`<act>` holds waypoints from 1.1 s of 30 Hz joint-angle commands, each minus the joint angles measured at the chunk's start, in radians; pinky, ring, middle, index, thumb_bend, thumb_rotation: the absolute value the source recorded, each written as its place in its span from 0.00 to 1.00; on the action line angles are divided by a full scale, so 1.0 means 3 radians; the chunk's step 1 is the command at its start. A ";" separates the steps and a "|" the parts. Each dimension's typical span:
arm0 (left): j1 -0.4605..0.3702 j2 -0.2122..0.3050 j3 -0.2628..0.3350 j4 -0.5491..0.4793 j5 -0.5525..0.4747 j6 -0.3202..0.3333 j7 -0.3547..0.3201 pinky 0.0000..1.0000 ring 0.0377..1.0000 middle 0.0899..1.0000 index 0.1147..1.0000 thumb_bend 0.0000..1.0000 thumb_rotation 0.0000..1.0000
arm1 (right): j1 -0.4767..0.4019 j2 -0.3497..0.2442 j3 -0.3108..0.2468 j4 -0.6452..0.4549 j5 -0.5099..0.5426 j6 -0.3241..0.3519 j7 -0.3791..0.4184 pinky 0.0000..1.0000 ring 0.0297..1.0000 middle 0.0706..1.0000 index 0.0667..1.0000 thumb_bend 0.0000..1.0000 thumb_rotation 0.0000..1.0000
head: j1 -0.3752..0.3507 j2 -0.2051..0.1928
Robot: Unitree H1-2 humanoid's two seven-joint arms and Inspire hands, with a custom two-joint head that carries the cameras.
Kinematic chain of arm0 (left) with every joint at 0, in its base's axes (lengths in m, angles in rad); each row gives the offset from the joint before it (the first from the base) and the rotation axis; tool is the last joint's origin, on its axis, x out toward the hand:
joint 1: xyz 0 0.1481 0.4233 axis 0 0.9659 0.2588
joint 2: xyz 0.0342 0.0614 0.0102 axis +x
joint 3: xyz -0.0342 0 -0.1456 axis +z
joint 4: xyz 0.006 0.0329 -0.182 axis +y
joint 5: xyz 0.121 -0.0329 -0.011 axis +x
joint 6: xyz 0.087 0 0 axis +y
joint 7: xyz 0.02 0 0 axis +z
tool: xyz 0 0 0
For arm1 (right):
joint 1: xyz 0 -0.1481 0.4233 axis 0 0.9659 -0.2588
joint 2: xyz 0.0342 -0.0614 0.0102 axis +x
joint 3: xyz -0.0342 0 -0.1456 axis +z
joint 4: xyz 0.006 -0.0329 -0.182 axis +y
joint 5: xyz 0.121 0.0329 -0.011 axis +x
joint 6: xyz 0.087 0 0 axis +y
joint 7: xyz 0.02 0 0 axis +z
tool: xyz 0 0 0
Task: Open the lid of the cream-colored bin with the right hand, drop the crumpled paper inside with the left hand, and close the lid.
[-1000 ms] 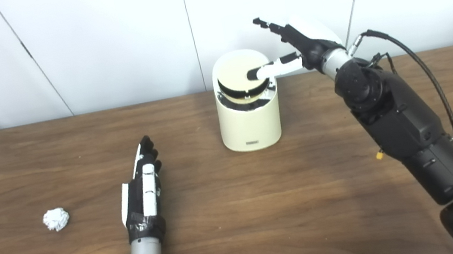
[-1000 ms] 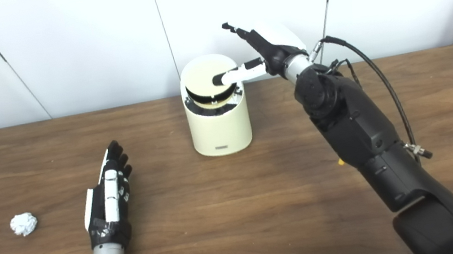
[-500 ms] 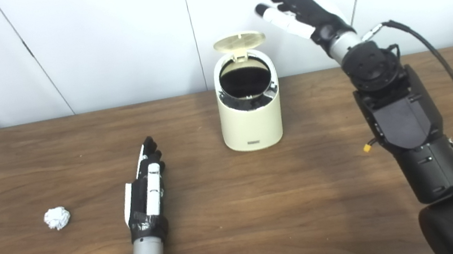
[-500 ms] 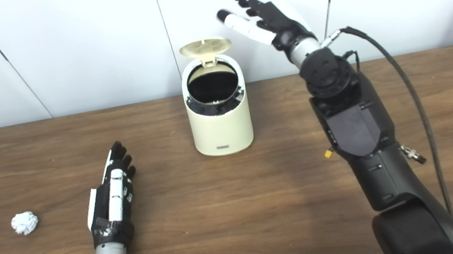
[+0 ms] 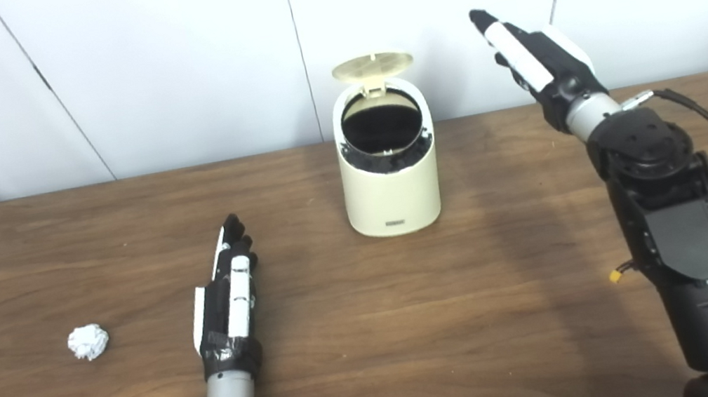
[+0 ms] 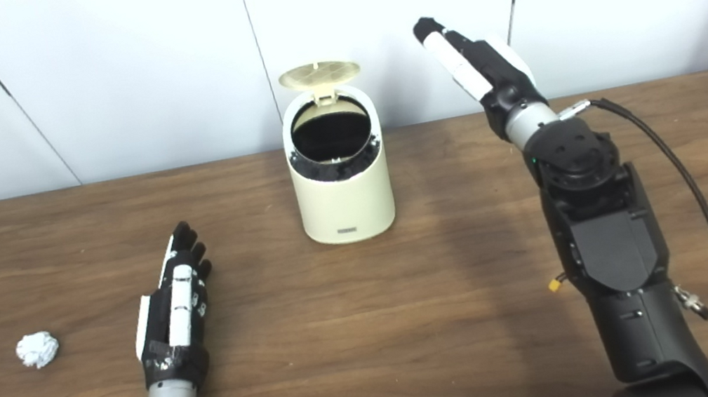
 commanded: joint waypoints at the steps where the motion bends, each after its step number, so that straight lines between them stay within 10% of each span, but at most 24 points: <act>1: 0.0051 -0.0007 0.0003 0.0008 -0.0052 -0.0074 -0.0024 1.00 1.00 1.00 1.00 0.37 0.81 | -0.0035 -0.0053 -0.0039 -0.0153 0.0051 -0.0031 -0.0030 1.00 1.00 0.98 0.94 0.53 0.97 | -0.0012 0.0007; 15: 0.0058 0.0043 0.0060 -0.0043 -0.0137 -0.0031 -0.0060 1.00 1.00 1.00 1.00 0.39 0.83 | 0.0595 0.0061 -0.0416 -0.0201 0.0648 -0.0535 -0.0206 1.00 0.99 0.99 0.95 0.59 0.97 | -0.0078 0.0048; 33: 0.0041 0.0070 0.0091 -0.0019 -0.0175 -0.0078 -0.0045 1.00 1.00 1.00 0.99 0.40 0.84 | 0.1052 0.0261 -0.0424 0.0000 0.0954 -0.1196 -0.0270 1.00 1.00 1.00 0.98 0.60 1.00 | -0.0079 0.0059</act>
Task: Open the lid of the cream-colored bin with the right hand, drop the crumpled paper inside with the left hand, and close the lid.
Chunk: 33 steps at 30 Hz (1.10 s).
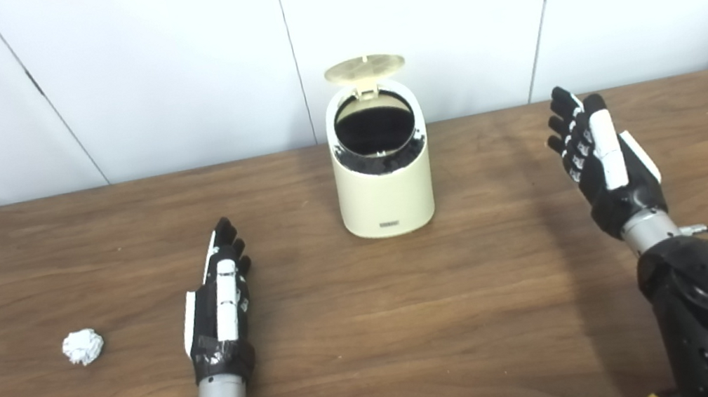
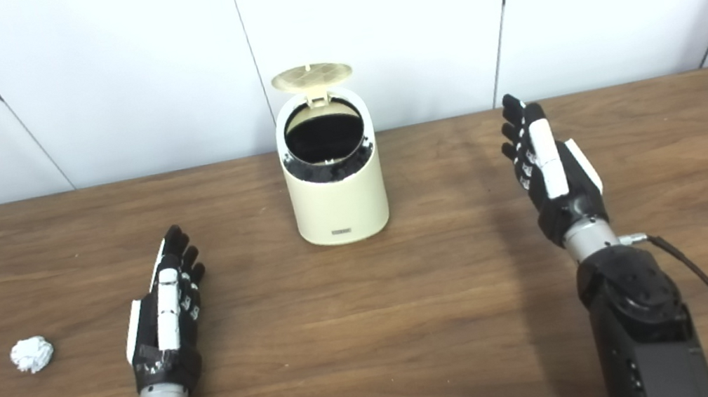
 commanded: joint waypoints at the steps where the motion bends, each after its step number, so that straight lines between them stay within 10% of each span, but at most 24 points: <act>1: 0.0022 0.0012 0.0019 -0.0003 -0.0028 -0.0105 -0.0018 1.00 1.00 1.00 0.99 0.40 0.84 | -0.0059 -0.0010 0.0010 -0.0014 0.0029 -0.0280 0.0001 1.00 1.00 1.00 0.98 0.60 1.00 | -0.0002 0.0002; 22: 0.0022 0.0037 0.0025 0.0005 -0.0033 -0.0087 -0.0035 1.00 1.00 0.99 0.99 0.38 0.85 | 0.0162 0.0008 0.0032 0.0227 0.0030 -0.0667 -0.0037 1.00 1.00 1.00 0.99 0.57 1.00 | 0.0152 0.0004; 33: 0.0003 0.0083 -0.0074 -0.0190 0.0238 0.0068 0.0041 1.00 1.00 1.00 1.00 0.56 0.85 | 0.0176 -0.0039 0.0024 0.0367 0.0094 -0.0811 0.0008 1.00 1.00 1.00 0.99 0.58 0.98 | 0.0345 -0.0103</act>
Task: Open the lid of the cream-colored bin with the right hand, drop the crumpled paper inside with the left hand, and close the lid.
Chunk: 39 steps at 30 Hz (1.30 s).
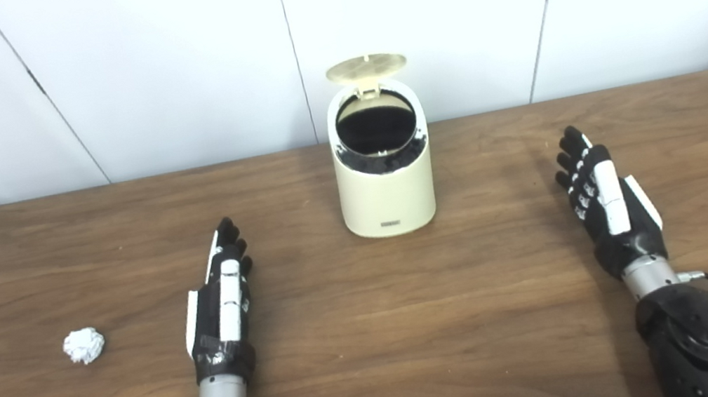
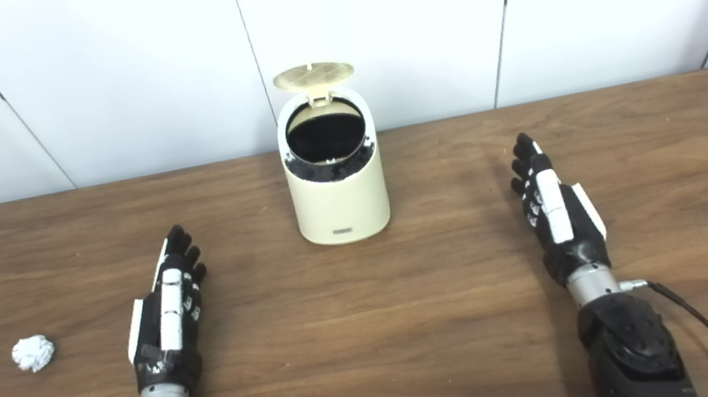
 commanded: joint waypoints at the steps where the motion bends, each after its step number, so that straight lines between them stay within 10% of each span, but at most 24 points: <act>1: -0.0040 0.0028 -0.0014 -0.0151 0.0108 0.0037 0.0040 1.00 1.00 1.00 1.00 0.58 0.84 | -0.0072 -0.0032 -0.0017 -0.0035 0.0054 -0.0159 0.0014 1.00 1.00 1.00 0.98 0.58 0.97 | 0.0014 -0.0005; 22: -0.0106 0.0523 0.0278 -0.1153 0.0497 0.0832 0.0196 0.99 0.98 0.96 0.98 0.63 0.55 | -0.0076 -0.0043 0.0010 0.0087 0.0152 -0.0280 0.0049 1.00 1.00 1.00 1.00 0.55 0.99 | 0.0806 -0.0327; 39: -0.0075 0.0928 0.0588 -0.1296 0.1096 0.1062 0.0237 0.92 0.94 0.93 0.94 0.79 0.15 | -0.0029 0.0000 0.0055 -0.0480 0.0204 0.0322 -0.0022 1.00 1.00 1.00 0.98 0.50 1.00 | 0.1338 -0.0411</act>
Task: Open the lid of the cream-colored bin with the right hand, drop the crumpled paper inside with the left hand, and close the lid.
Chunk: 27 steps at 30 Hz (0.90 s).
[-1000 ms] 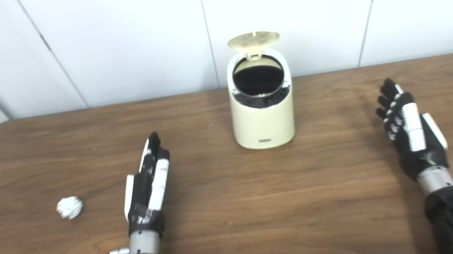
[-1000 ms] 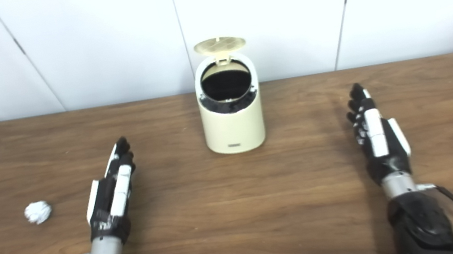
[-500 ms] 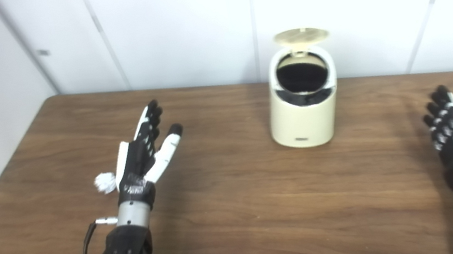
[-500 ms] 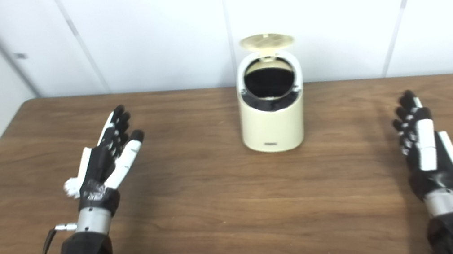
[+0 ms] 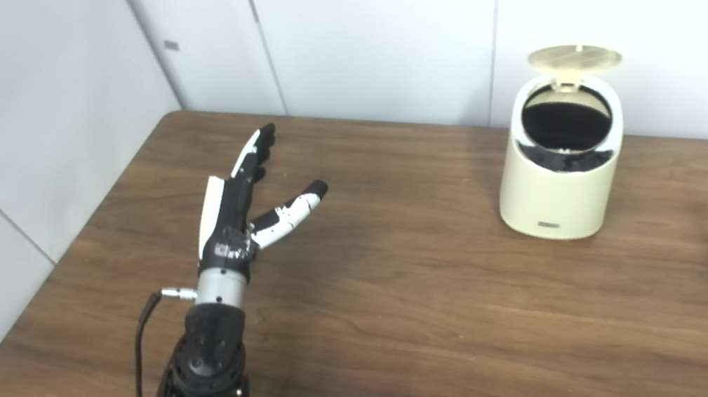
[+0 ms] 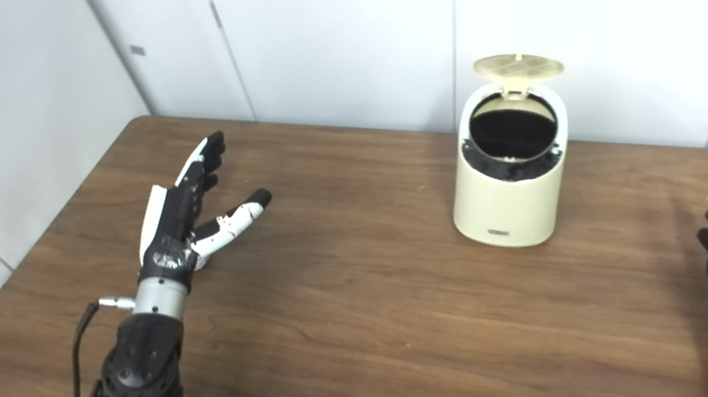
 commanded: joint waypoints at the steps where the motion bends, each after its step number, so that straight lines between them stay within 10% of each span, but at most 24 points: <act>1: -0.0072 0.0113 0.0044 -0.0121 0.0133 0.0002 0.0053 0.92 0.94 0.92 0.94 0.80 0.14 | -0.0097 -0.0014 0.0003 -0.0149 0.0040 0.0015 -0.0010 1.00 1.00 1.00 0.98 0.50 1.00 | 0.0006 0.0007; 15: 0.0025 0.1008 -0.0279 -0.0139 0.1604 0.0579 -0.0605 0.81 0.91 0.90 0.89 0.97 0.14 | -0.0081 -0.0011 0.0018 -0.0408 0.0002 0.0255 -0.0083 1.00 1.00 1.00 0.98 0.51 1.00 | -0.0002 0.0034; 27: 0.0016 0.1189 -0.0234 -0.0103 0.2278 0.0579 -0.1491 0.66 0.79 0.79 0.79 0.96 0.20 | -0.0082 -0.0001 0.0019 -0.0533 -0.0023 0.0414 -0.0163 1.00 1.00 1.00 0.97 0.52 1.00 | 0.0024 0.0057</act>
